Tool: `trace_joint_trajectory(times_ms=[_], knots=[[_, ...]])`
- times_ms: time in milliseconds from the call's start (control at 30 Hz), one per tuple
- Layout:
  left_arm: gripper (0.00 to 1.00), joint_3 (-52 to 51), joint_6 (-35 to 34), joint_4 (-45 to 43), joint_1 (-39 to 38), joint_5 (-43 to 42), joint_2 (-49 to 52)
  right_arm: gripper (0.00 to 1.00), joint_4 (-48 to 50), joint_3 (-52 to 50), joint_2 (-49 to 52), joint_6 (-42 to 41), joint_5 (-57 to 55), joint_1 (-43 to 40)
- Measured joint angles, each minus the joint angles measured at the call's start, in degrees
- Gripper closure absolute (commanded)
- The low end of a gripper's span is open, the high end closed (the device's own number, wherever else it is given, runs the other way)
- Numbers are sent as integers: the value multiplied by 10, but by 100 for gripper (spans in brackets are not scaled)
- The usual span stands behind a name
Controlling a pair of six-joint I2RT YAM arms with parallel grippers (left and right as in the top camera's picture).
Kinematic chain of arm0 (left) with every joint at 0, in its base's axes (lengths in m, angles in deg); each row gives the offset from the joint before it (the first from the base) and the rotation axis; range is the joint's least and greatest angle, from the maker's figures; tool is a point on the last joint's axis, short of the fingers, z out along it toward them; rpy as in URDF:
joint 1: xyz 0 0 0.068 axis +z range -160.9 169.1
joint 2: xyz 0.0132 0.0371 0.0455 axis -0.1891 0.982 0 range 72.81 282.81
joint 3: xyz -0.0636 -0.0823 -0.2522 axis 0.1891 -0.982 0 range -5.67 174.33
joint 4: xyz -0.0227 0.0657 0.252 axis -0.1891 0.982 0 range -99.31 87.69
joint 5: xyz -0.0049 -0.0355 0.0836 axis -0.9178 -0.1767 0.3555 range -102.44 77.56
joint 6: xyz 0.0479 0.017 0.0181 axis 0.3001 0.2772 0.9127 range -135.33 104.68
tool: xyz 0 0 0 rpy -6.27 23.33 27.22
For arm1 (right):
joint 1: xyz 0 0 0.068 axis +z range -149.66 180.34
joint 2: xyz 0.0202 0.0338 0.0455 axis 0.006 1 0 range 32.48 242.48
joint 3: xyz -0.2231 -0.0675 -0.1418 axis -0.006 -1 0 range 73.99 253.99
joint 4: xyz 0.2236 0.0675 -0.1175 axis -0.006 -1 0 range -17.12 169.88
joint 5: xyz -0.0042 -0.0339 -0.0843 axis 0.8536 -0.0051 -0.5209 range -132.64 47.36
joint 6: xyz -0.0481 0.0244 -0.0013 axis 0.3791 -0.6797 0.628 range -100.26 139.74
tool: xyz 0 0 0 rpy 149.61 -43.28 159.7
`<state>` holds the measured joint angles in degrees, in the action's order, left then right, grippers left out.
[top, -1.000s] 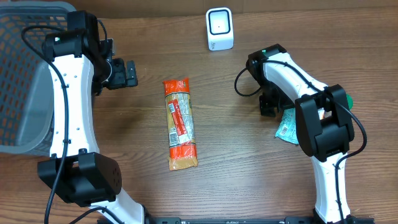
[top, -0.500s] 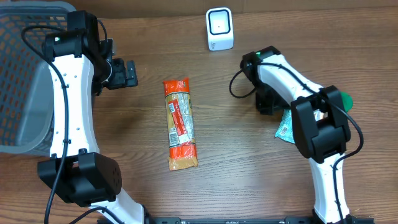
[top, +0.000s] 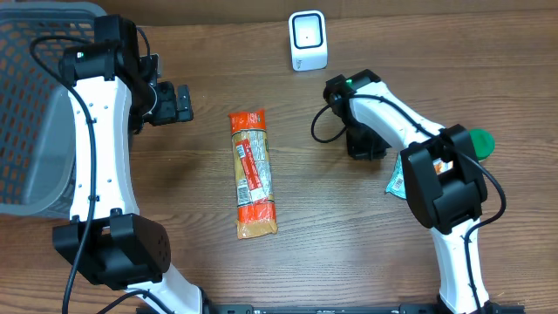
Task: Scan the item barcode
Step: 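Carry the teal item right and release it beside the jar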
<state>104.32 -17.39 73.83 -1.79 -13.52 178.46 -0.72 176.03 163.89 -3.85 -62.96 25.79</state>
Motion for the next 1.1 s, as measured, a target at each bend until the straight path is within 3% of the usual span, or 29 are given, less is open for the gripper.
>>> trace_joint_trajectory(times_ms=[333,700,900,1100], knots=[[0,0,0,0,0,0,0,96,1,-75,-10,0,-19,-51],[0,0,2,0,0,0,0,96,-9,-84,-11,1,-5,-149],[0,0,2,0,0,0,0,91,8,-84,-18,16,17,-130],[0,0,2,0,0,0,0,89,37,-84,-37,30,41,-51]])
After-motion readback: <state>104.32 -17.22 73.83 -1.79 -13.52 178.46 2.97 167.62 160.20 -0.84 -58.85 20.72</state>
